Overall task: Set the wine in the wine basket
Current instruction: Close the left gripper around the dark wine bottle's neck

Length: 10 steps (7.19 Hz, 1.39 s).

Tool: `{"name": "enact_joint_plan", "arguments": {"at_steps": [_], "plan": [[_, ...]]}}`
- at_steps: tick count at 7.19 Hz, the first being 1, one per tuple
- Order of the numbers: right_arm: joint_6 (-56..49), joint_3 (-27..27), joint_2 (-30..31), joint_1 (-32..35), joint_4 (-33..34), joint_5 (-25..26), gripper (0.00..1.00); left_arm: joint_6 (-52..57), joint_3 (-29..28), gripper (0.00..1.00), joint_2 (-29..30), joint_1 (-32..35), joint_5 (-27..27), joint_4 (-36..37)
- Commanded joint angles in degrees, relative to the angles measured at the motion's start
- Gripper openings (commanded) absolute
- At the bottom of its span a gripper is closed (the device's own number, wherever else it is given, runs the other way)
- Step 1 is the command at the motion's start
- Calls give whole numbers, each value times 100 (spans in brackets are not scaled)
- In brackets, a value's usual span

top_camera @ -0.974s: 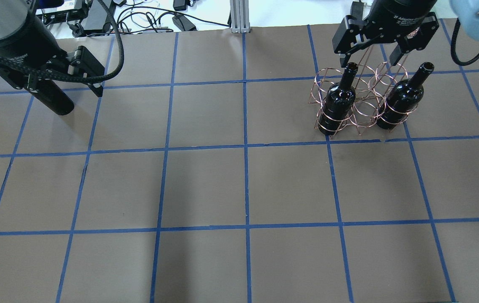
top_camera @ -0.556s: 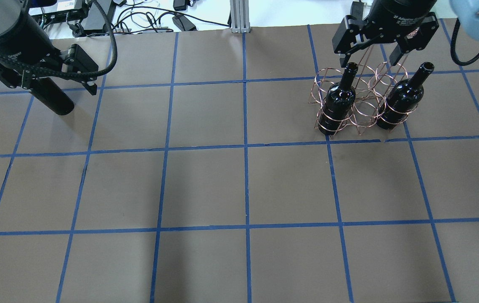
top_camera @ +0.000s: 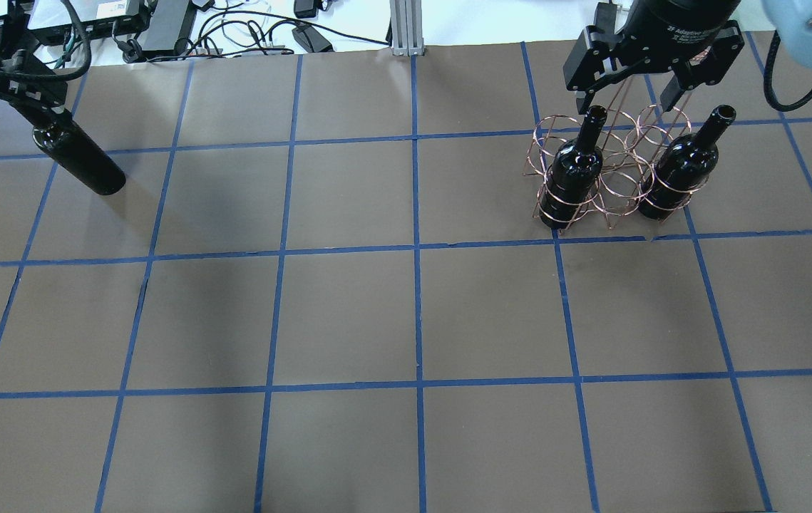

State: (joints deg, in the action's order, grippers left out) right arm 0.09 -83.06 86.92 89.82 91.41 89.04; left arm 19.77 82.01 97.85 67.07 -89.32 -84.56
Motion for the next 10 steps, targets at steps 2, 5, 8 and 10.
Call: {"name": "enact_joint_plan", "arguments": {"at_steps": [2,5,8,10], "plan": [[0,-9,9,0,-9,8,100,862,-790,100,1102,-475,11,472],[0,0,9,0,-9,-1,100,1380,-985,100,1640,-476,143,930],[0,-9,9,0,-9,-19,100,1565,-1161,100,2009,-537,151,1152],[0,-9,9,0,-9,-19,100,1565,-1179,97,2098,-572,204,1213]]}}
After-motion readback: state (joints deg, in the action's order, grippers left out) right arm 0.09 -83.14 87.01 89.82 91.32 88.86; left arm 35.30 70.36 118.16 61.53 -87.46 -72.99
